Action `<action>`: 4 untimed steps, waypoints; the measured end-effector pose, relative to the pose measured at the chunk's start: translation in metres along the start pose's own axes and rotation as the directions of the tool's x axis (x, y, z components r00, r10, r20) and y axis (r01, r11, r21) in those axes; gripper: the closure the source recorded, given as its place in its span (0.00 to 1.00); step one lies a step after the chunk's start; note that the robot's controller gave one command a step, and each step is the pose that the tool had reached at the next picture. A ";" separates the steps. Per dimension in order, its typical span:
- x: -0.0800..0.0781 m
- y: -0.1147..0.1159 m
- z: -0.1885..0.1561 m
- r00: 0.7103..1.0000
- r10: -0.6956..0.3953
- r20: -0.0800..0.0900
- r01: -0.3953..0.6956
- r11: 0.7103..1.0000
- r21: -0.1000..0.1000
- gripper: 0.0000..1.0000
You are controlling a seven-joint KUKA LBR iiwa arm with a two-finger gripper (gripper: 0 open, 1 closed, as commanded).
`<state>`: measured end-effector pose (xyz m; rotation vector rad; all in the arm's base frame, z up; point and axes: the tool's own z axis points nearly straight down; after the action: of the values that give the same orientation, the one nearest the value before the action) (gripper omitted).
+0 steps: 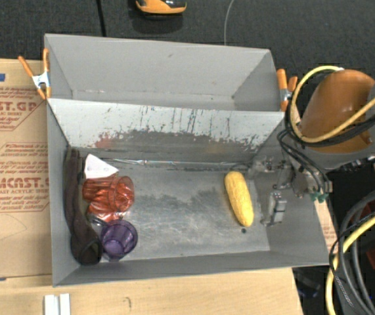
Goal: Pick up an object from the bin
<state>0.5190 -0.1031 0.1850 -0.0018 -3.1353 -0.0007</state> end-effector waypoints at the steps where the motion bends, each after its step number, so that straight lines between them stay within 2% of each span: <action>1: -0.002 0.000 -0.005 1.000 -0.001 0.008 0.001 1.000 0.001 0.00; 2: -0.007 -0.011 0.033 0.996 0.091 0.013 -0.091 0.996 -0.001 0.00; 3: -0.048 0.011 0.060 0.984 0.180 0.008 -0.180 0.984 -0.001 0.00; 4: -0.052 -0.018 0.078 0.992 0.129 0.009 -0.129 0.992 -0.001 0.00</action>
Offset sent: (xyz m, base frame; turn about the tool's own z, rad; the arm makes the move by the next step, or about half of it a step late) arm 0.0109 -0.0313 -0.0982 0.2452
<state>0.5705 -0.1208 0.1069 -0.2047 -3.1378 -0.0013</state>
